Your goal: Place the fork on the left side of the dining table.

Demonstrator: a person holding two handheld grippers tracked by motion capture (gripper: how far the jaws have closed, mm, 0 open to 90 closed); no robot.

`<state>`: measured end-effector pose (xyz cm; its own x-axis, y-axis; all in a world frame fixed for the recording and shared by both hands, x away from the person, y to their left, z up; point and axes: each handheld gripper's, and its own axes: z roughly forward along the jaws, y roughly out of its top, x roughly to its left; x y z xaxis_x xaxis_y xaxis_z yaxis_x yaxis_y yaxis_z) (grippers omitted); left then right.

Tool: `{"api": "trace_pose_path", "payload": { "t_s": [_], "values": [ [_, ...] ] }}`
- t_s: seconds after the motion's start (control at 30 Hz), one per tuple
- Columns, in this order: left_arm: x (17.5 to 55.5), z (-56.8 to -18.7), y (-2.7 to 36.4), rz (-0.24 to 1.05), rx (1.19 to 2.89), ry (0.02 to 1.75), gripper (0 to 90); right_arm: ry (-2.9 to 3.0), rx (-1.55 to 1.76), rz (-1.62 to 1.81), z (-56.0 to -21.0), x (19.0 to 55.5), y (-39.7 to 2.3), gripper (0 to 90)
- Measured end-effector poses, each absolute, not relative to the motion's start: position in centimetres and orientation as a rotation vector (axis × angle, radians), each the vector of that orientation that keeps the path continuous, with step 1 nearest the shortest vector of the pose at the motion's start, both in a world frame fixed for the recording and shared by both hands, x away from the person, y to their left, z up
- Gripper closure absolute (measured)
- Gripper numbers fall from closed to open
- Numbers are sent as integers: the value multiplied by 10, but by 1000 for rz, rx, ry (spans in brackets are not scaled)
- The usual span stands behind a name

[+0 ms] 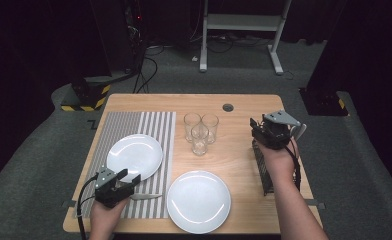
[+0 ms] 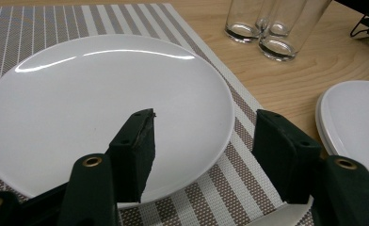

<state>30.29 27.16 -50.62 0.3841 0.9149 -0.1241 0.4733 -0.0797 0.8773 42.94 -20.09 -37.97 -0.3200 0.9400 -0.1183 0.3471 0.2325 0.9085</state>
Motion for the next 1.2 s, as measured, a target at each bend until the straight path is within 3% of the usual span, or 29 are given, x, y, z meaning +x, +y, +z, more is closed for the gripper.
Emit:
{"api": "trace_pose_path", "payload": {
  "t_s": [0.53, 1.2],
  "values": [
    [303, -506, 273, 596, 1704, 1234, 396, 1828, 1220, 1033, -384, 434, -201, 792],
    [303, -508, 271, 581, 1716, 1234, 397, 1772, 1176, 1084, -372, 418, -218, 854]
  ]
}}
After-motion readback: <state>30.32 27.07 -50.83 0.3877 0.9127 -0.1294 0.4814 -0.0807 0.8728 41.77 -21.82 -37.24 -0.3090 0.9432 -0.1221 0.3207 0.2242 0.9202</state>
